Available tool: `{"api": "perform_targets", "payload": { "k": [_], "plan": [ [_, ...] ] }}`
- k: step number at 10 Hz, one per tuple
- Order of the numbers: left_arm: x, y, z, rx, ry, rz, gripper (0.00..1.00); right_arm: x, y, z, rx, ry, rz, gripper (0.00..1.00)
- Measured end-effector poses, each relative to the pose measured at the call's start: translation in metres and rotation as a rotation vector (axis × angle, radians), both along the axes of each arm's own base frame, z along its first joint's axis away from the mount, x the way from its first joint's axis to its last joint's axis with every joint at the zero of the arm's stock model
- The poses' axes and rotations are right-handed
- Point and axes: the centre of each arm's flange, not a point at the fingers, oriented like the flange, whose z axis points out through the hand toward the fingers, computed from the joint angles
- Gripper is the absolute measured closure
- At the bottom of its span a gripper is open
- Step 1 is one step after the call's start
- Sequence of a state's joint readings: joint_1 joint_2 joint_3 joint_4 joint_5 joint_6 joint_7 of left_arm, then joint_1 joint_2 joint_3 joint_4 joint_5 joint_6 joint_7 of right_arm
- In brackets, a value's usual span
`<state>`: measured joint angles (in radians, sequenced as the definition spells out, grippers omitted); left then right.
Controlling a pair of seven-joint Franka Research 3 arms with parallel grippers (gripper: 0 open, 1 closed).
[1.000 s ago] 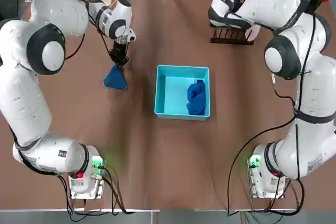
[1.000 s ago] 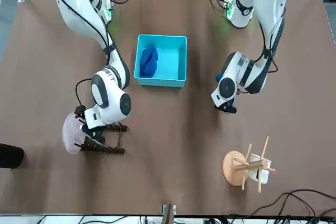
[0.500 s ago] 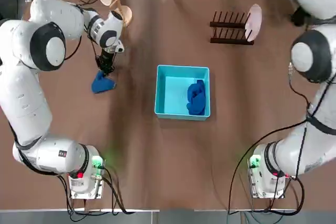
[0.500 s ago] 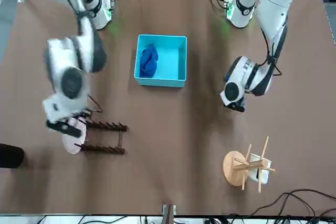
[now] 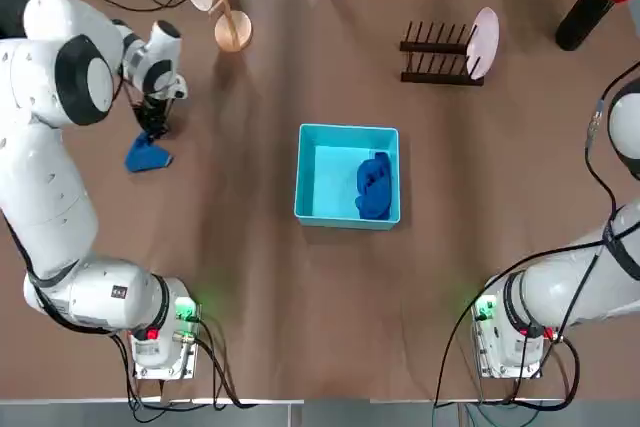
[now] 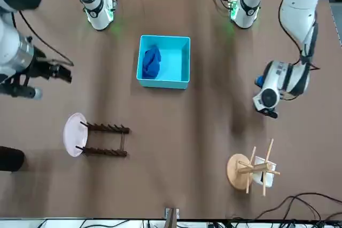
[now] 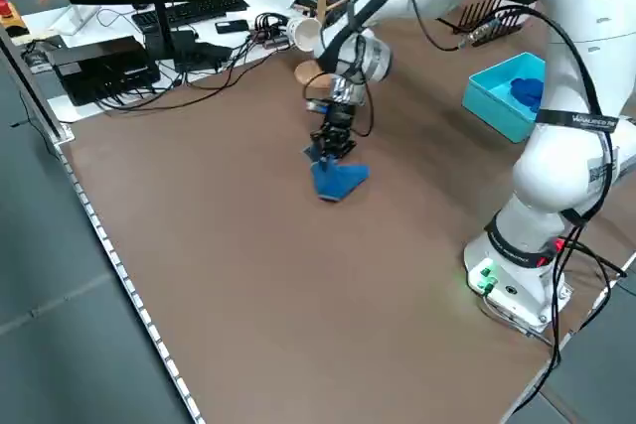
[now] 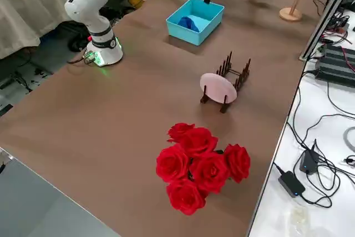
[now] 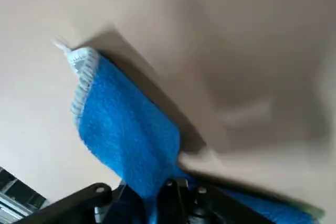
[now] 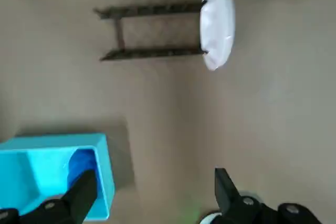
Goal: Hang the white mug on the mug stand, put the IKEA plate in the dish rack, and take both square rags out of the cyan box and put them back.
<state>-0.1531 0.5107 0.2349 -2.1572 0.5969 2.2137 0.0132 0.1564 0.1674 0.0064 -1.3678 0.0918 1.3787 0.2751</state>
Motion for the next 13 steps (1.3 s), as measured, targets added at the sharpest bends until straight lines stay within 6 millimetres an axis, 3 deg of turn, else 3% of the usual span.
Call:
{"api": "perform_targets", "payload": {
  "k": [2, 3, 4, 6, 8, 13],
  "plan": [
    [-0.002, 0.056, 0.006, -0.035, -0.012, -0.026, 0.95, -0.018, 0.022, -0.013, 0.053, 0.041, 0.029, 0.01],
    [-0.001, 0.061, 0.008, -0.052, -0.027, -0.029, 0.95, -0.03, 0.034, -0.026, 0.066, 0.033, 0.045, 0.01],
    [0.004, 0.04, 0.008, -0.071, -0.04, -0.05, 0.95, -0.049, 0.049, -0.044, 0.085, 0.018, 0.056, 0.01],
    [0.012, -0.04, 0.013, -0.103, -0.1, -0.075, 0.95, -0.09, 0.078, -0.08, 0.102, 0.019, 0.052, 0.01],
    [0.007, -0.119, 0.017, -0.133, -0.154, -0.072, 0.95, -0.118, 0.122, -0.122, 0.086, 0.026, 0.051, 0.01],
    [-0.017, -0.258, 0.029, -0.243, -0.256, -0.004, 0.95, -0.185, 0.236, -0.221, 0.041, -0.006, -0.014, 0.01]
  ]
}}
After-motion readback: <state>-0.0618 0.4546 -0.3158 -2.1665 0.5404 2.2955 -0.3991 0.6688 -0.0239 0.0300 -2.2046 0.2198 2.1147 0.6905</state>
